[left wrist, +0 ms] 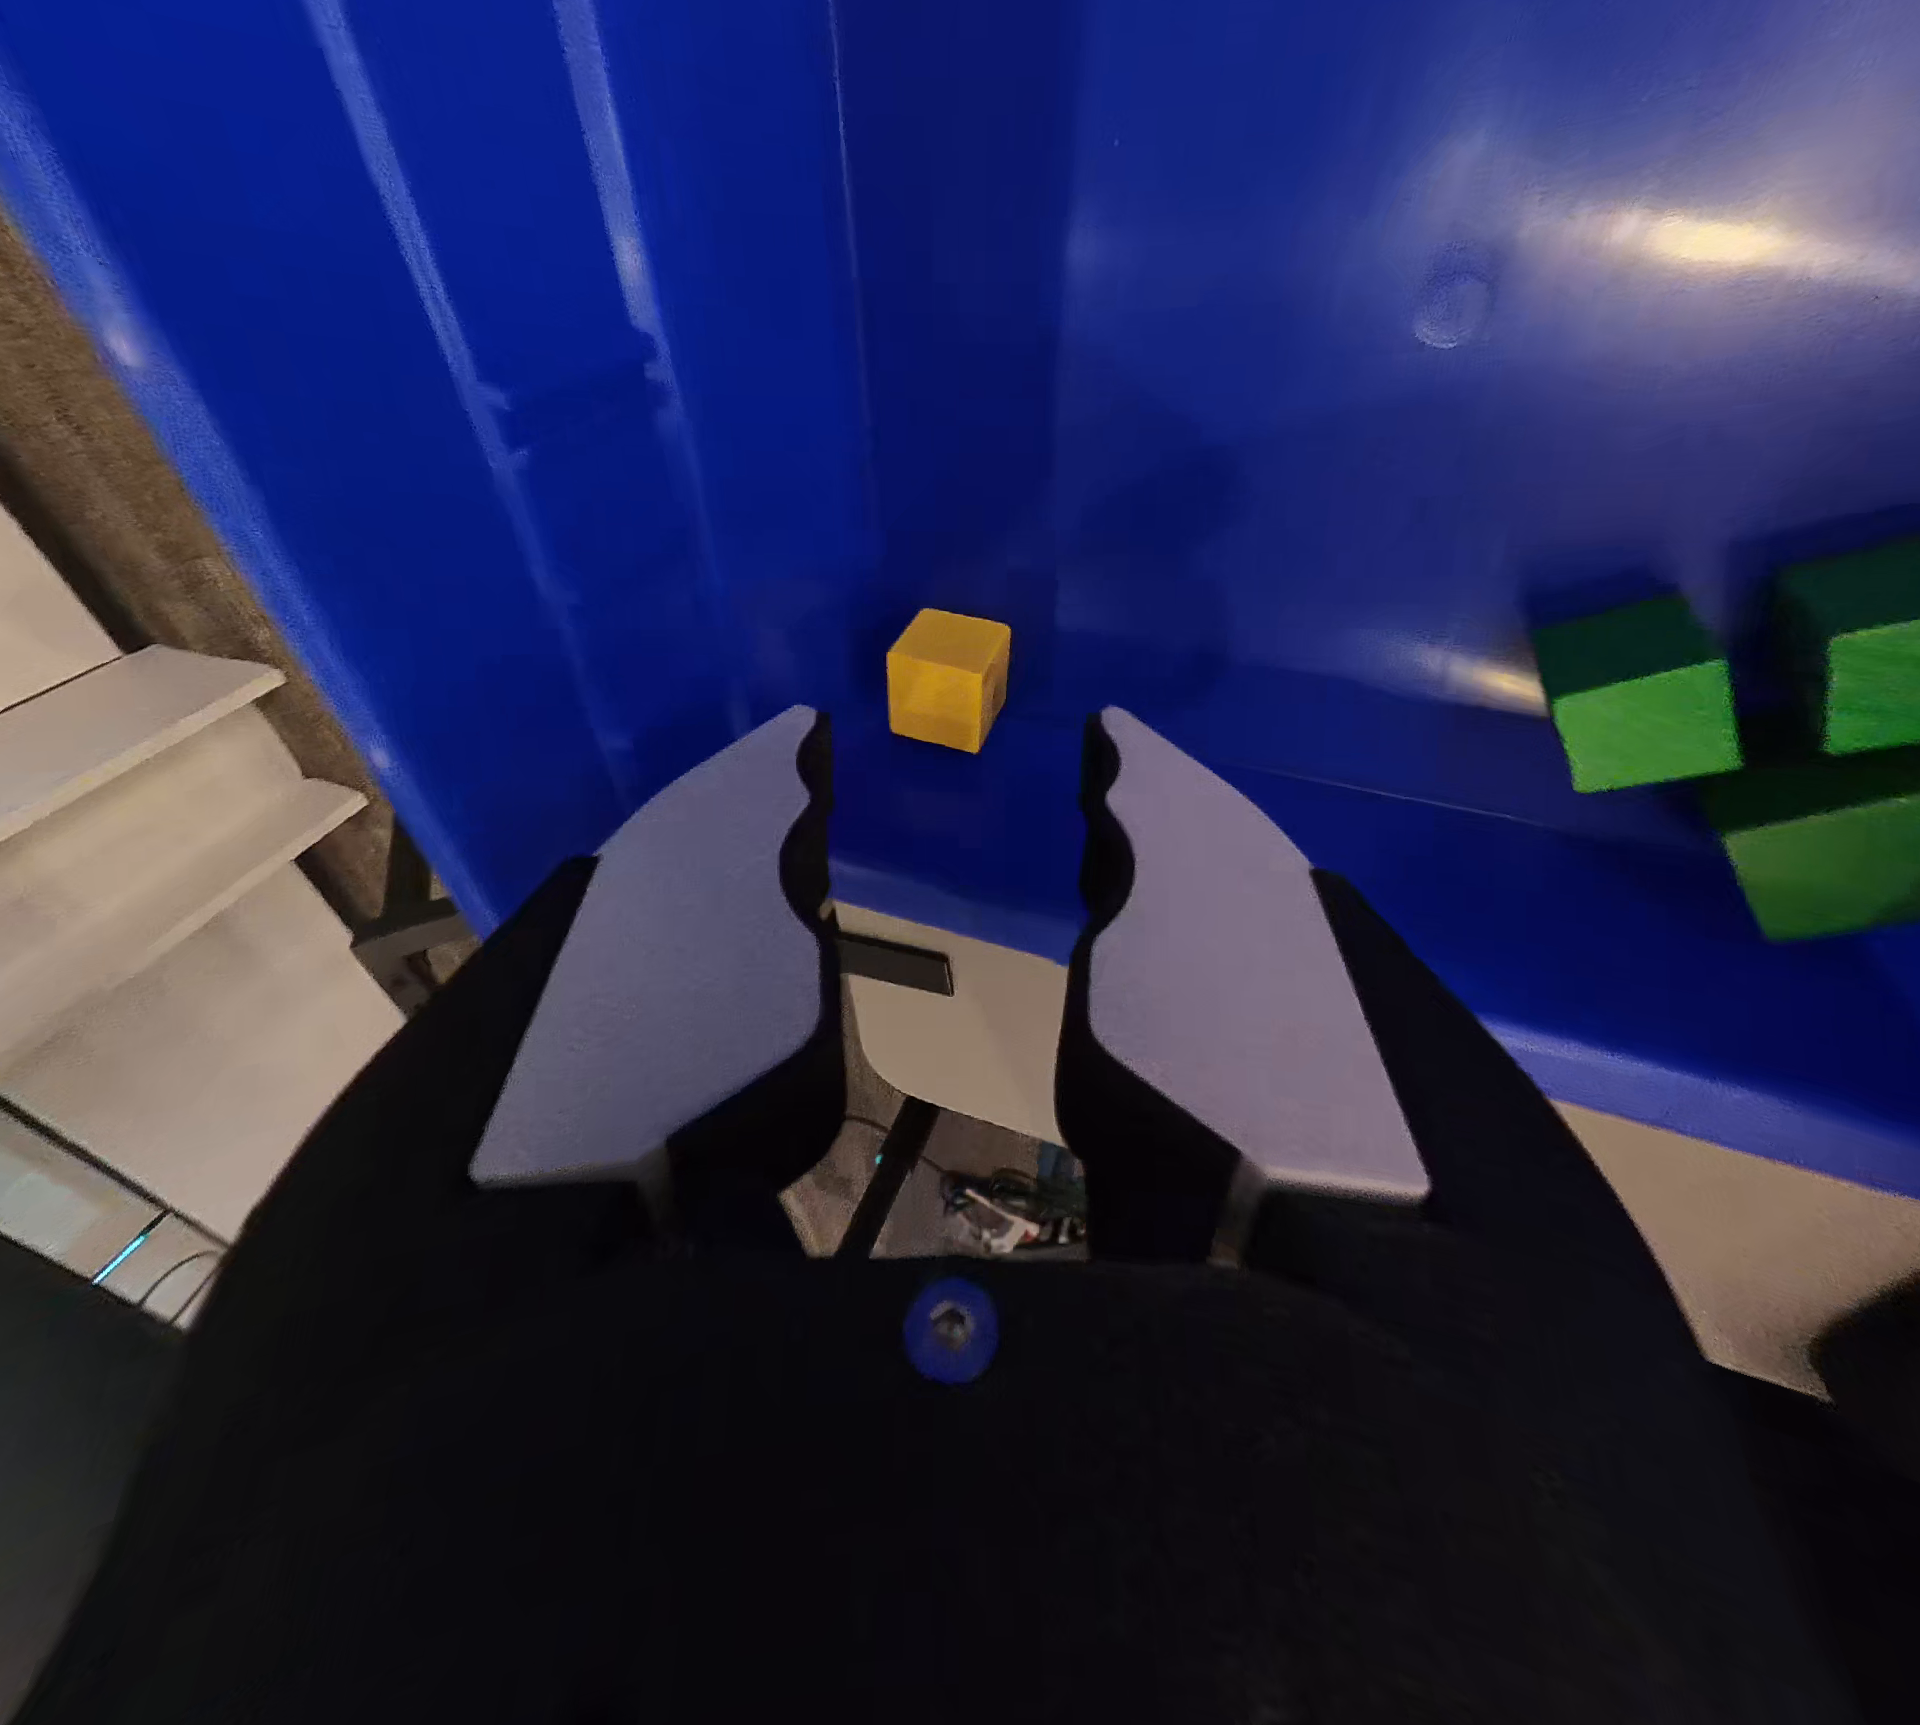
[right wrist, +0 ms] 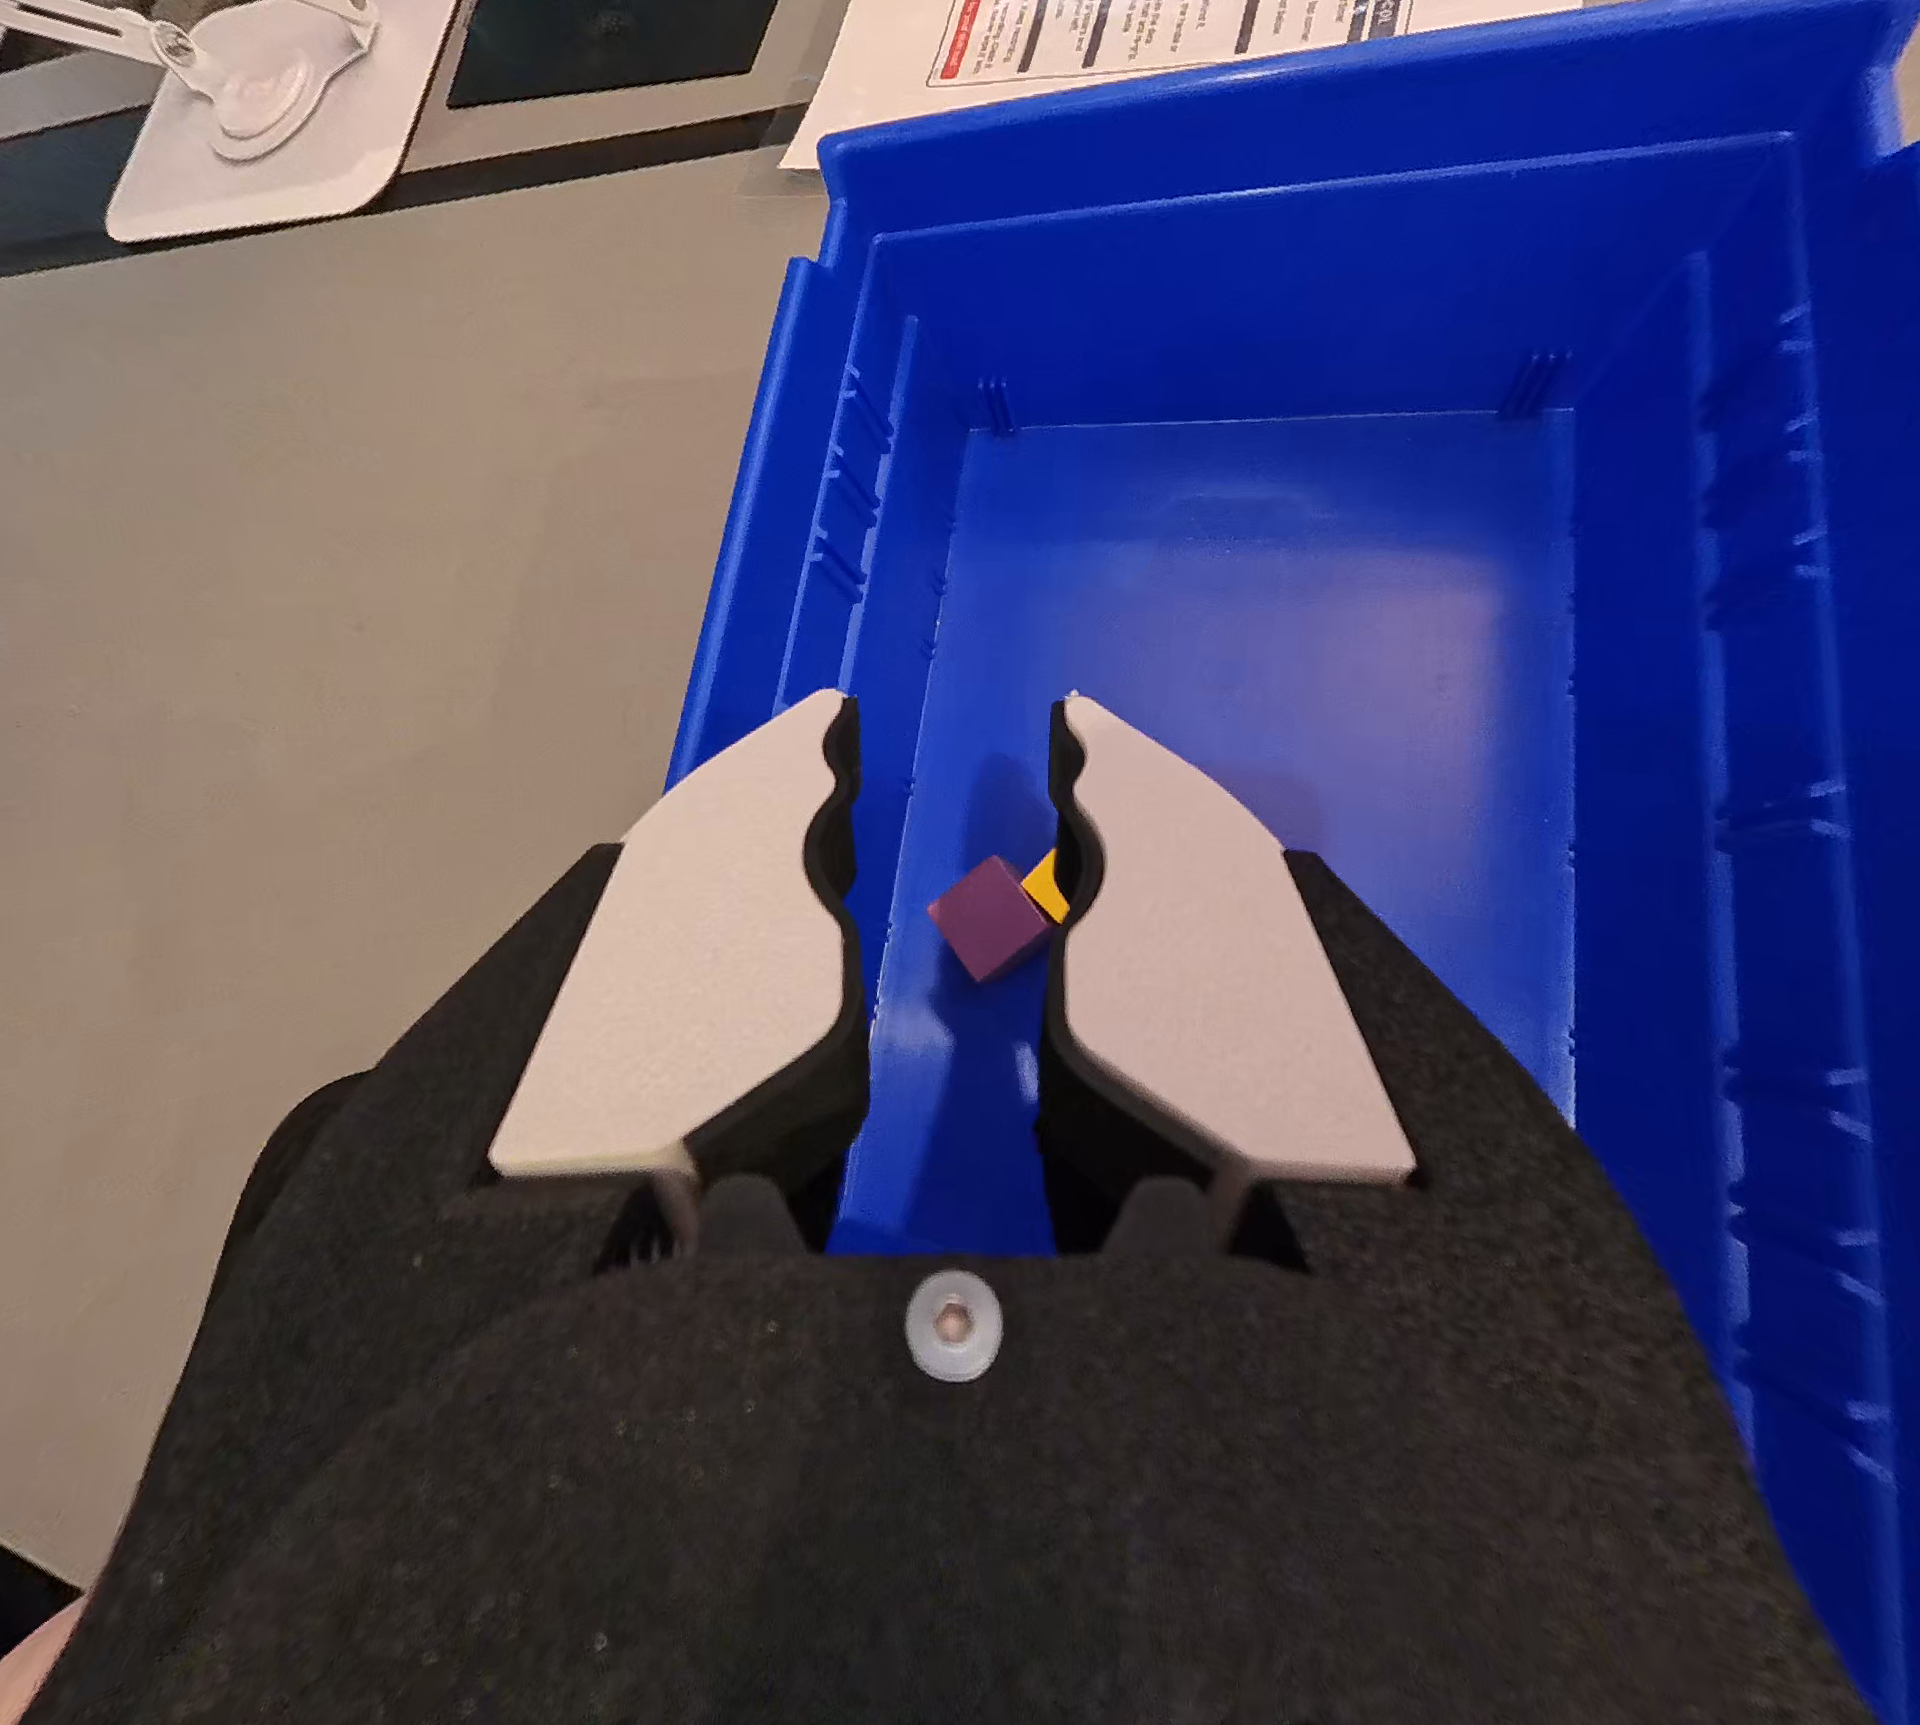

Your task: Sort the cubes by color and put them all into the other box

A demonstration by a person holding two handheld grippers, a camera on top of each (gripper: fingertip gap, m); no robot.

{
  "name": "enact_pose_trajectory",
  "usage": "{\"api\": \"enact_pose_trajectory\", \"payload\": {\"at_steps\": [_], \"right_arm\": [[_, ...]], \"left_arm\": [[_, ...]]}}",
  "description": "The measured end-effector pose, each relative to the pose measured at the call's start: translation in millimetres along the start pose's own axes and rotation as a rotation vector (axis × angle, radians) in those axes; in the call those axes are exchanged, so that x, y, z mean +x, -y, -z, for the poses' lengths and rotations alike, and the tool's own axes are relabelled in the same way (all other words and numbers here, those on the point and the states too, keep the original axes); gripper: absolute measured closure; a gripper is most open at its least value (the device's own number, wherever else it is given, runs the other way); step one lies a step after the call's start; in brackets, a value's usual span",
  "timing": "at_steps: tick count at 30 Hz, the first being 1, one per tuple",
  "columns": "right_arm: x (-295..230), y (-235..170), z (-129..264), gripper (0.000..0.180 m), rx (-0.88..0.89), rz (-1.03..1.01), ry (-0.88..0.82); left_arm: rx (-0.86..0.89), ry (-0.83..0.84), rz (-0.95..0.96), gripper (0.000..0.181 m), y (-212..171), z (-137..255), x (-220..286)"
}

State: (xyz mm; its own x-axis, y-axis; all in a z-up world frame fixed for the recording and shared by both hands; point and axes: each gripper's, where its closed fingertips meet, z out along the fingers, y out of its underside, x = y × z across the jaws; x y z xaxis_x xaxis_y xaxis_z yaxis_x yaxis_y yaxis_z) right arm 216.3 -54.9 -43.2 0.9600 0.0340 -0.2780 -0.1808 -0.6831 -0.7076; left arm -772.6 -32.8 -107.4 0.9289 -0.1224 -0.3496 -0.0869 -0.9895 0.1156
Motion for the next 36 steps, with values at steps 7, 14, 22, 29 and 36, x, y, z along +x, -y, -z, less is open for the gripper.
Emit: {"api": "enact_pose_trajectory", "payload": {"at_steps": [7,14,22,29,36], "right_arm": [[-6,-2,-6,0.146,-0.036,0.026,0.008],[-7,-5,-10,0.146,-0.068,0.034,0.008],[-6,-9,-11,0.146,-0.085,0.033,0.013],[-7,-9,-12,0.146,-0.085,0.034,0.019],[-10,-12,-17,0.147,-0.113,0.044,0.025]], "left_arm": [[-0.045,0.081,-0.006,0.139,2,-12,-4],[-0.127,0.072,0.029,0.145,-3,-15,-3],[-0.253,0.019,0.066,0.145,-9,-19,4],[-0.266,0.059,0.013,0.142,-3,-15,13],[-0.124,-0.05,-0.076,0.144,20,3,44]]}}
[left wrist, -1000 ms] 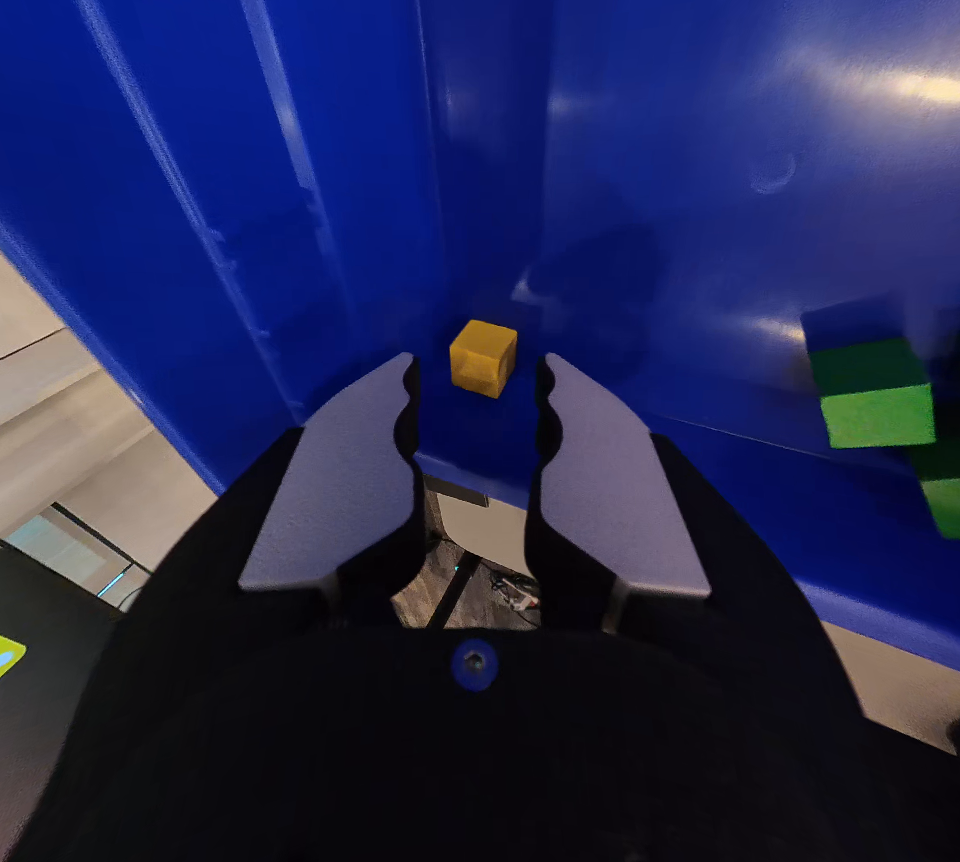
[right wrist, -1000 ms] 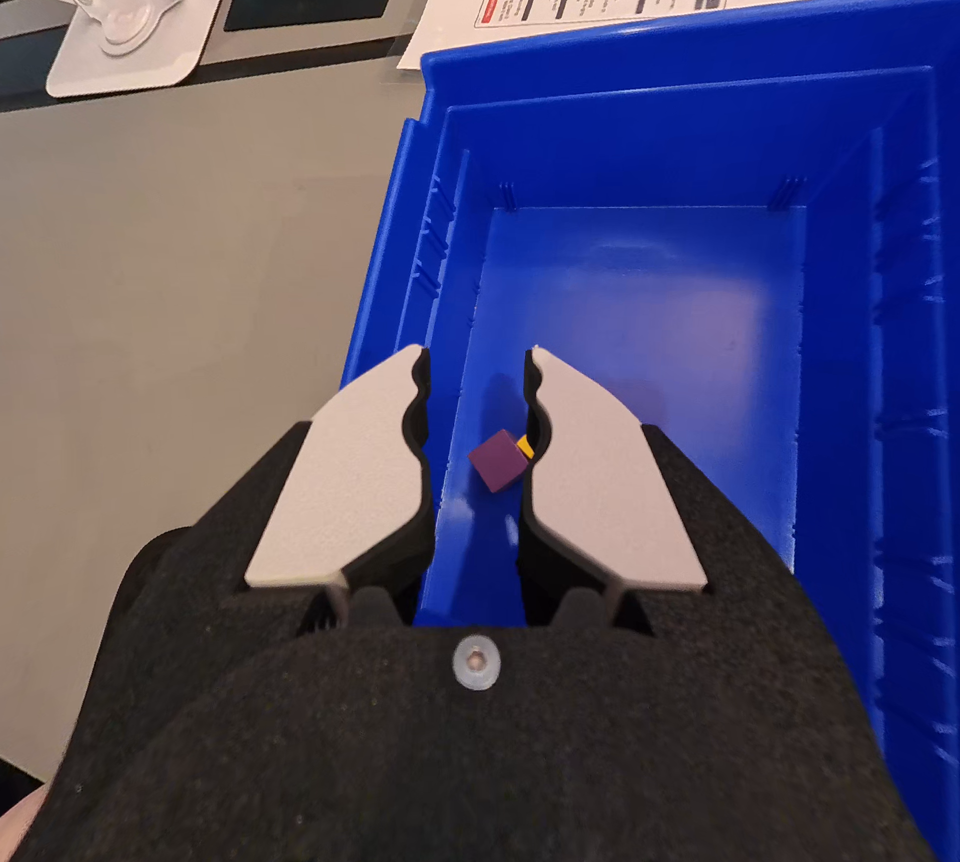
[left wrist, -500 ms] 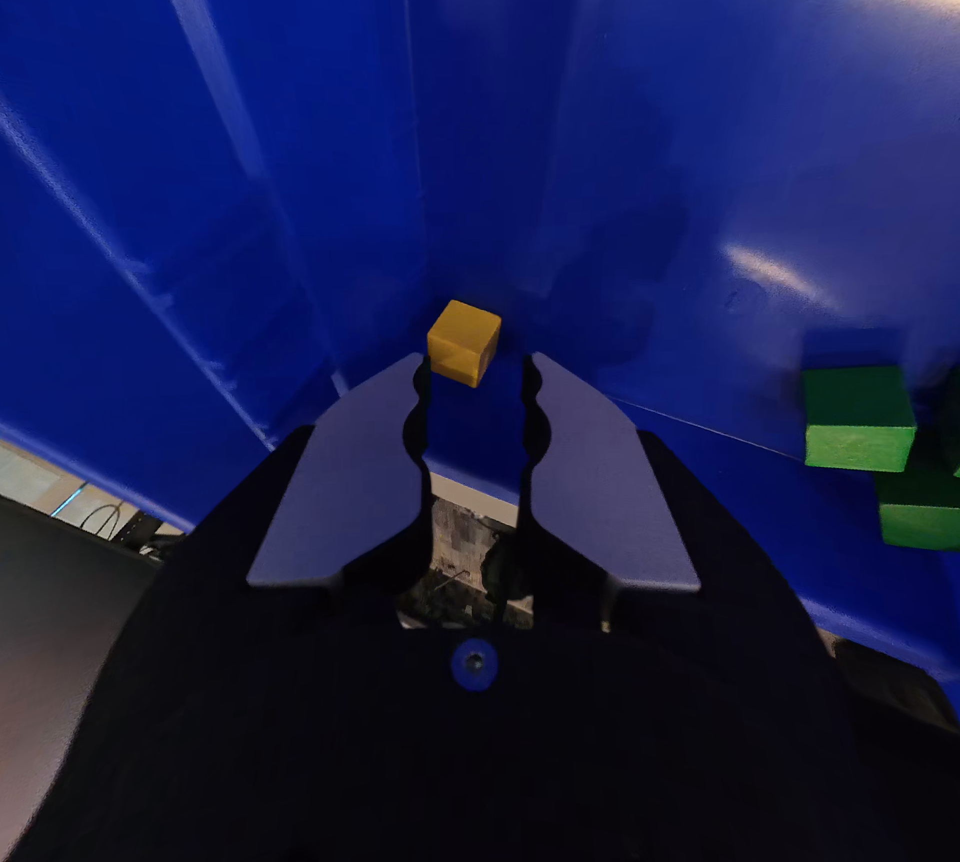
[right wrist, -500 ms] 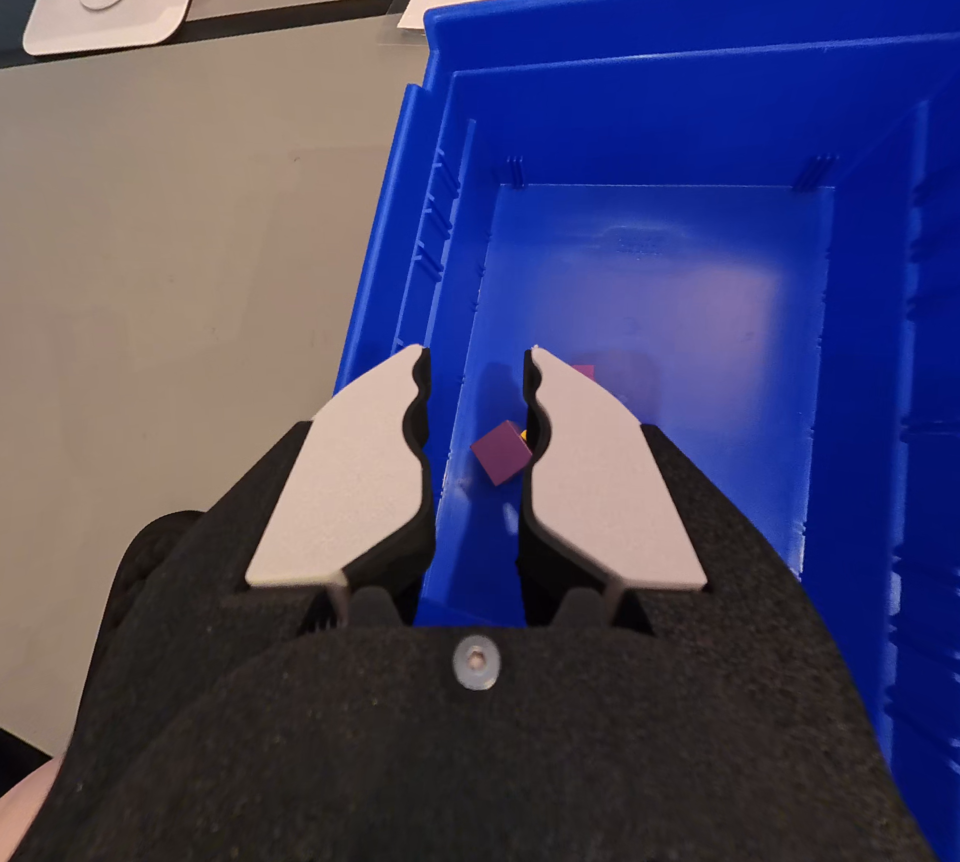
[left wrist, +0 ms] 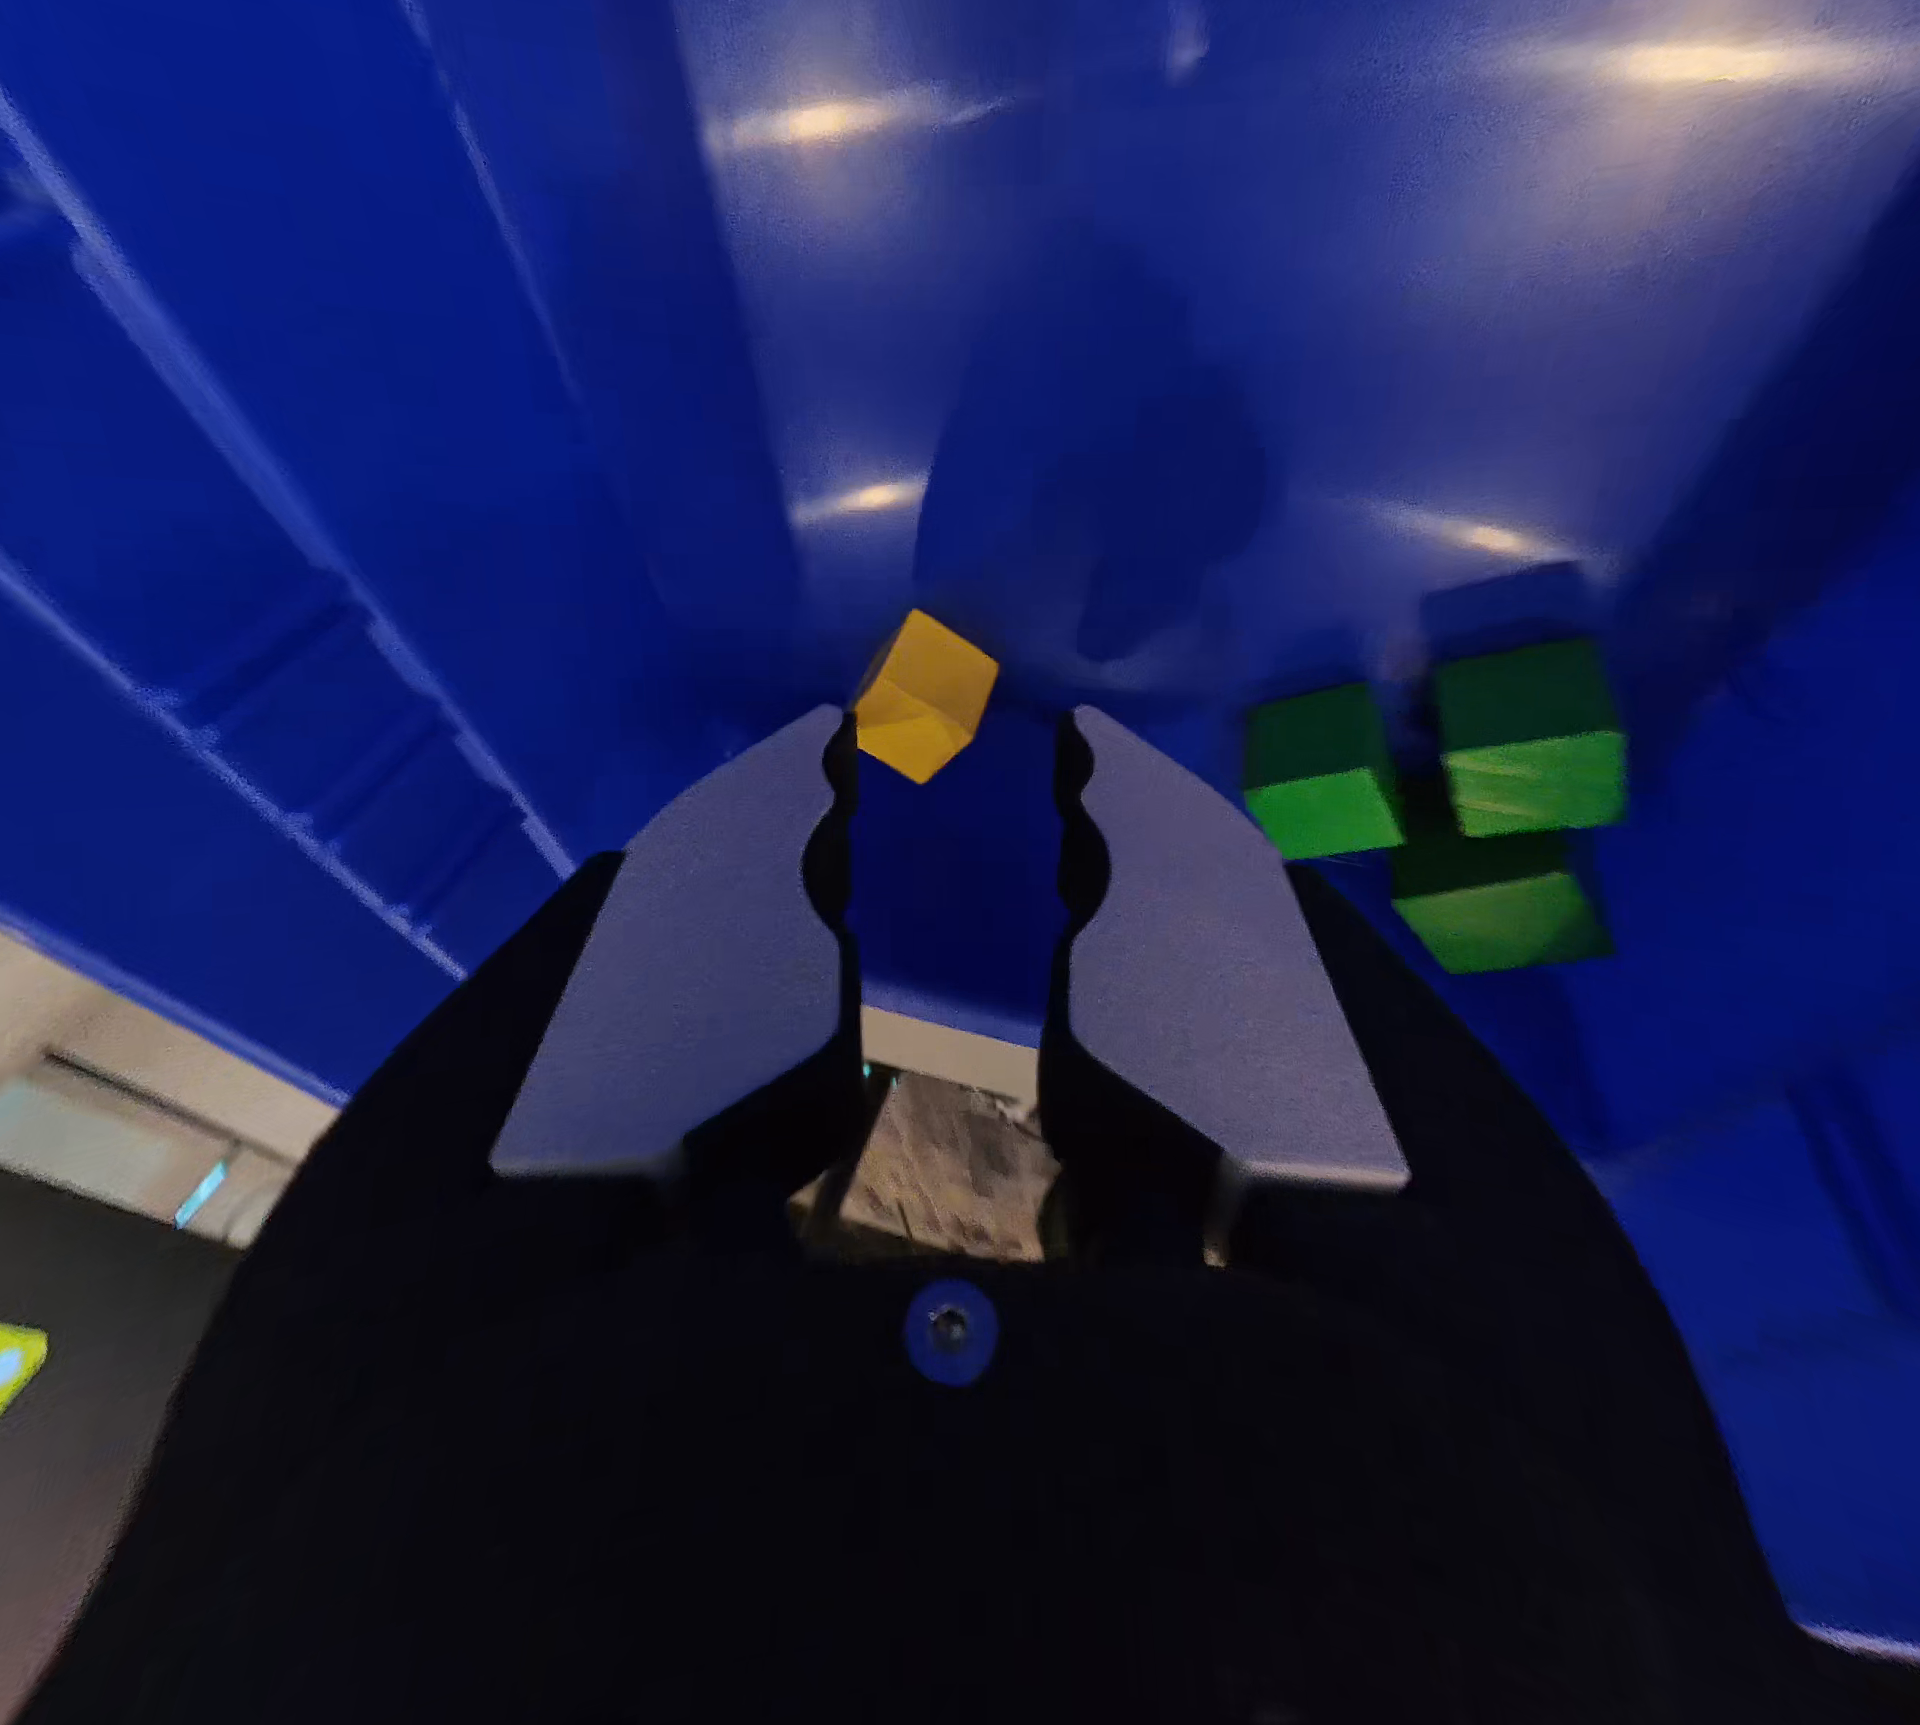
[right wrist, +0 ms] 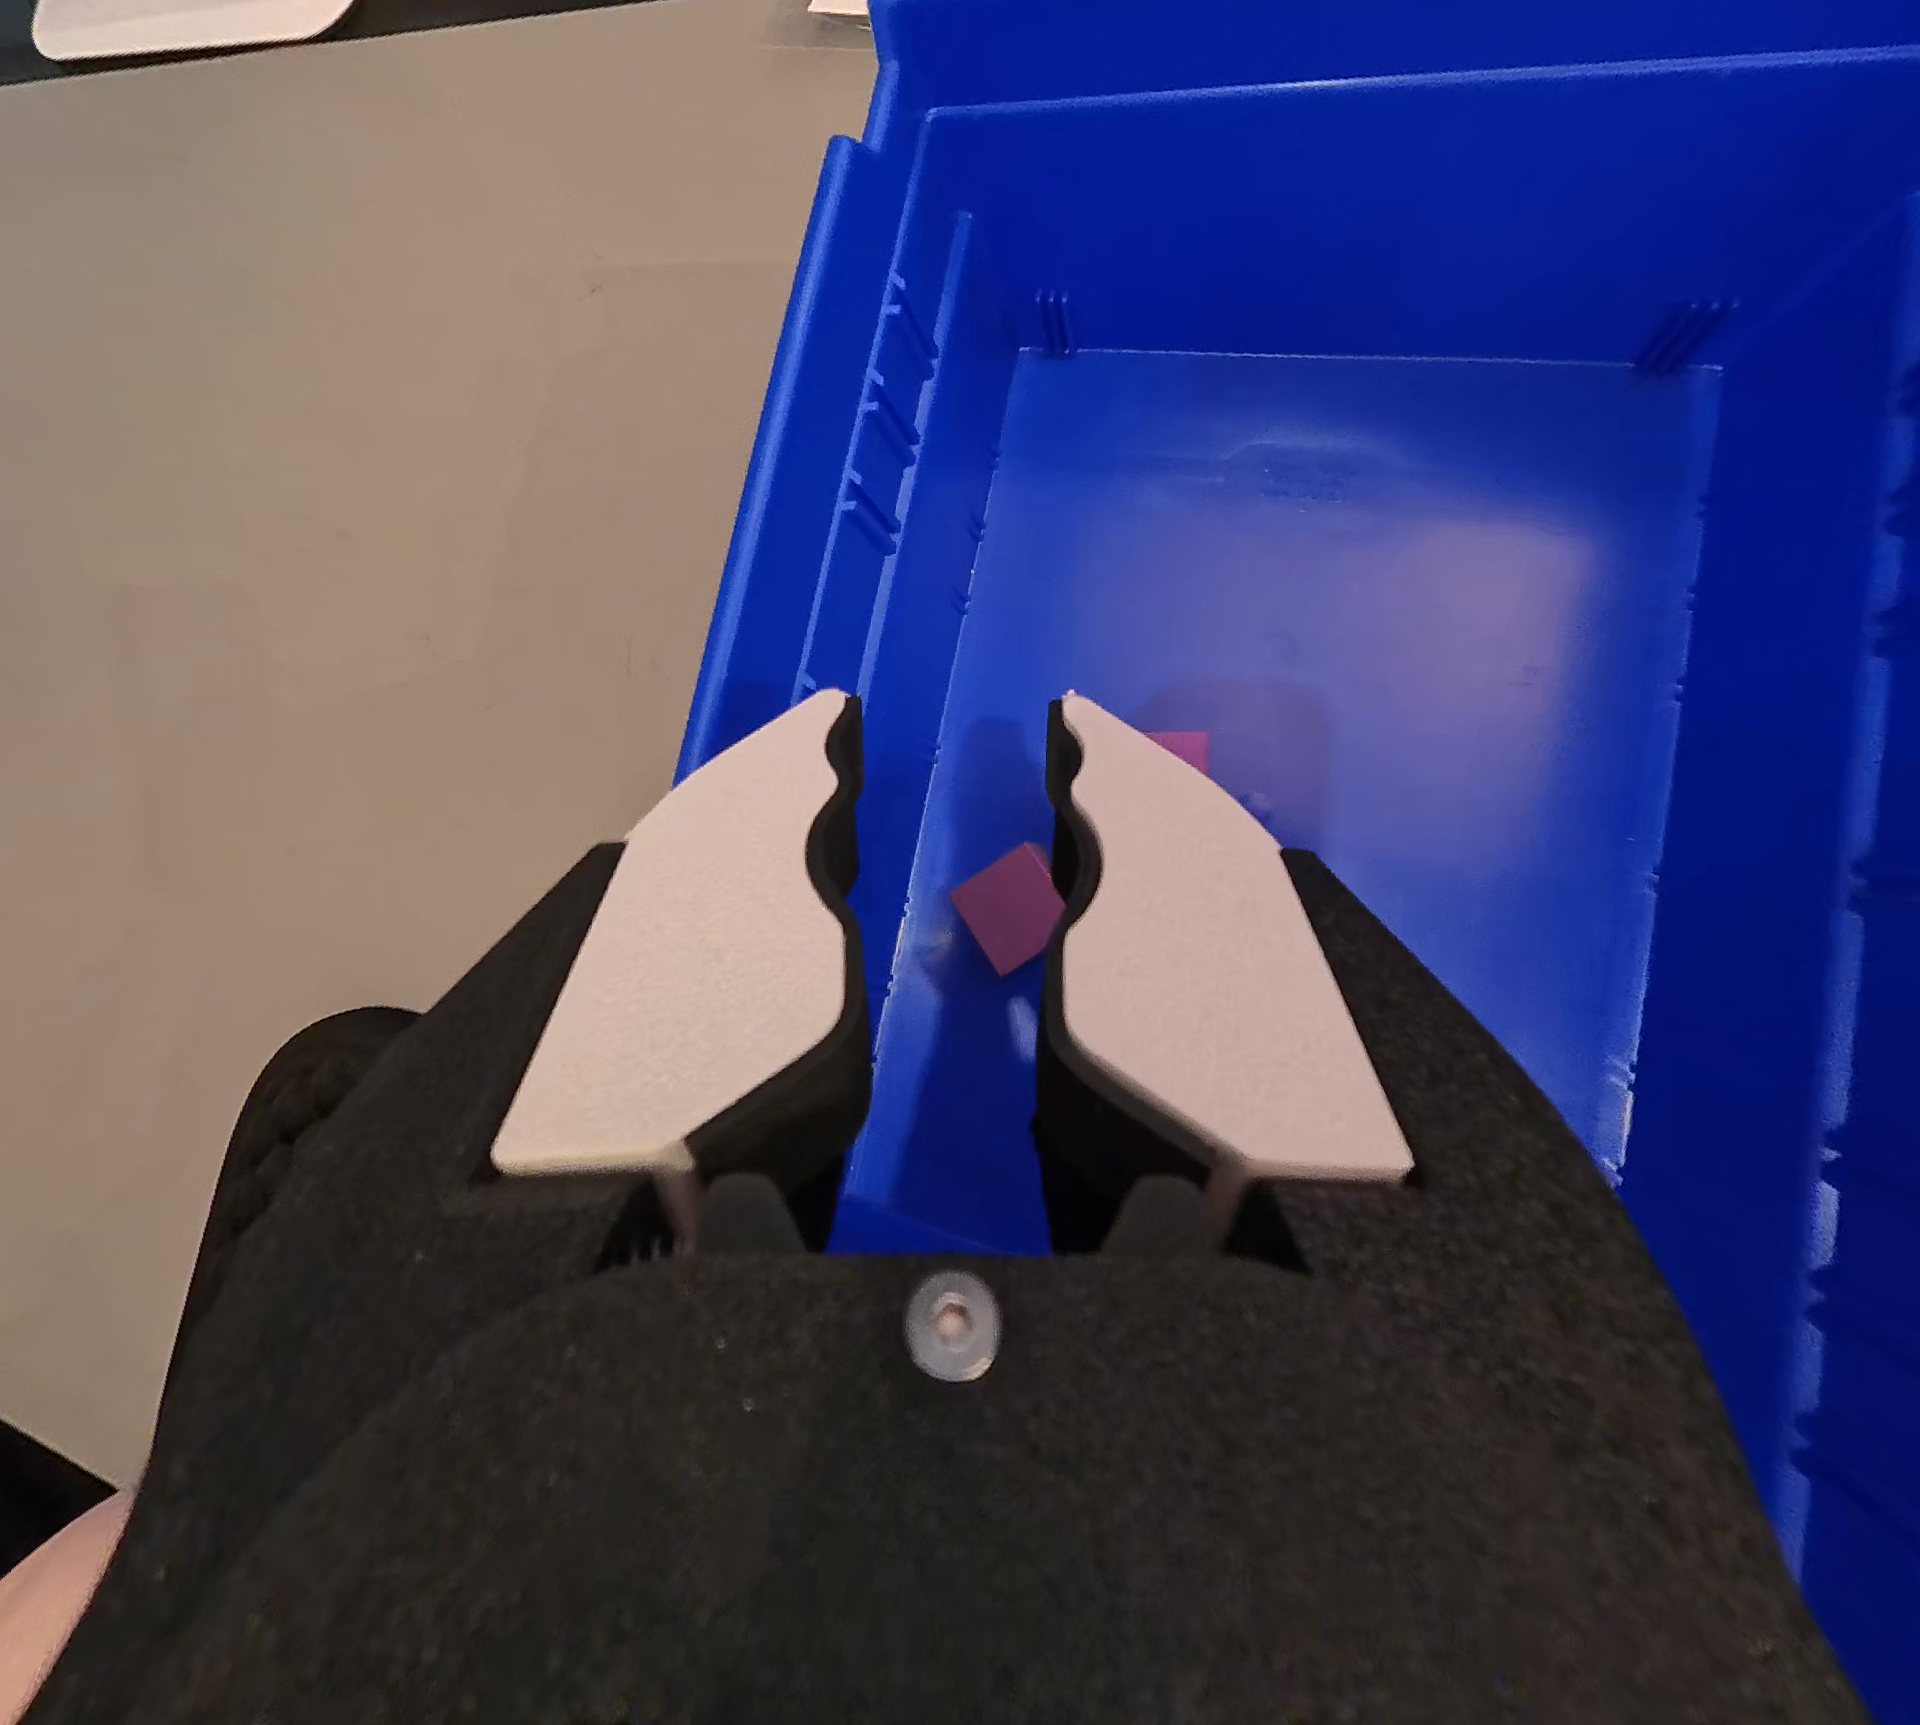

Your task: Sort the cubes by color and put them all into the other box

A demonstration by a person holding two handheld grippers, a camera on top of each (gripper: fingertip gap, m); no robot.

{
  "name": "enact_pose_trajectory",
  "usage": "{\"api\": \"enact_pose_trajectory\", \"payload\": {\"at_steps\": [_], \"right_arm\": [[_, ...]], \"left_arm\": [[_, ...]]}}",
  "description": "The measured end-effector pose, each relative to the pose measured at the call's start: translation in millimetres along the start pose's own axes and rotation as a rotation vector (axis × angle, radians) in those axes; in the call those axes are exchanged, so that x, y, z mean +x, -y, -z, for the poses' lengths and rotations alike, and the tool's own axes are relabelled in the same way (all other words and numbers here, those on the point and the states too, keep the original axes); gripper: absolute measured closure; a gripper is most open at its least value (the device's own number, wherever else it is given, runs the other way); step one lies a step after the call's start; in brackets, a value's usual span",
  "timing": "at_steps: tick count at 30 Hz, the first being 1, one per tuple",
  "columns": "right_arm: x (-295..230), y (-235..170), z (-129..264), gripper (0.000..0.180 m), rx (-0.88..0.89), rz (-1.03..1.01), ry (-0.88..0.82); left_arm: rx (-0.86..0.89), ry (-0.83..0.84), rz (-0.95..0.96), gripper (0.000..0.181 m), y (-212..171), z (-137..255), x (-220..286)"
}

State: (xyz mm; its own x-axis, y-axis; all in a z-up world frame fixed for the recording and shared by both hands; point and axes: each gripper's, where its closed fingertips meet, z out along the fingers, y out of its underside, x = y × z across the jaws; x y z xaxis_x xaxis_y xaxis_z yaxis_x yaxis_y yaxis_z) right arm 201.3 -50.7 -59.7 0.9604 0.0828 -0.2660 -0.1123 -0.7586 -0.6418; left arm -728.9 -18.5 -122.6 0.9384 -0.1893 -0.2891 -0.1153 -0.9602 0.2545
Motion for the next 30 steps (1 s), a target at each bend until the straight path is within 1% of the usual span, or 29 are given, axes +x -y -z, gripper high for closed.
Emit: {"api": "enact_pose_trajectory", "payload": {"at_steps": [2,4,6,7,9,11,15,17,20,27,30], "right_arm": [[0,-1,-1,0.147,-0.004,0.001,0.002],[-1,-1,-1,0.147,-0.004,0.001,0.006],[-1,-1,-1,0.147,-0.003,-0.001,0.01],[-1,-1,-1,0.147,-0.004,-0.002,0.011],[-2,-1,-2,0.147,-0.01,0.001,0.014],[-4,-2,-3,0.146,-0.018,0.007,0.018],[-6,-3,-5,0.147,-0.03,0.014,0.019],[-6,-3,-5,0.147,-0.03,0.015,0.02],[-8,-3,-5,0.147,-0.032,0.017,0.021],[-10,-6,-5,0.147,-0.045,0.02,0.025],[-12,-9,-6,0.147,-0.064,0.025,0.034]], "left_arm": [[0.044,0.011,-0.073,0.139,4,4,2],[0.072,0.048,-0.18,0.141,4,5,-2],[0.109,0.121,-0.312,0.142,5,6,-13],[0.127,0.163,-0.387,0.147,4,6,-19],[0.171,0.217,-0.557,0.146,3,7,-24],[0.192,0.183,-0.641,0.145,-5,5,-20],[0.259,0.076,-0.562,0.139,-5,9,-17],[0.279,0.051,-0.533,0.136,-3,9,-17],[0.264,0.071,-0.538,0.135,-2,3,-21],[0.205,0.08,-0.567,0.14,1,-13,-20],[0.176,0.082,-0.56,0.157,0,-17,-23]]}}
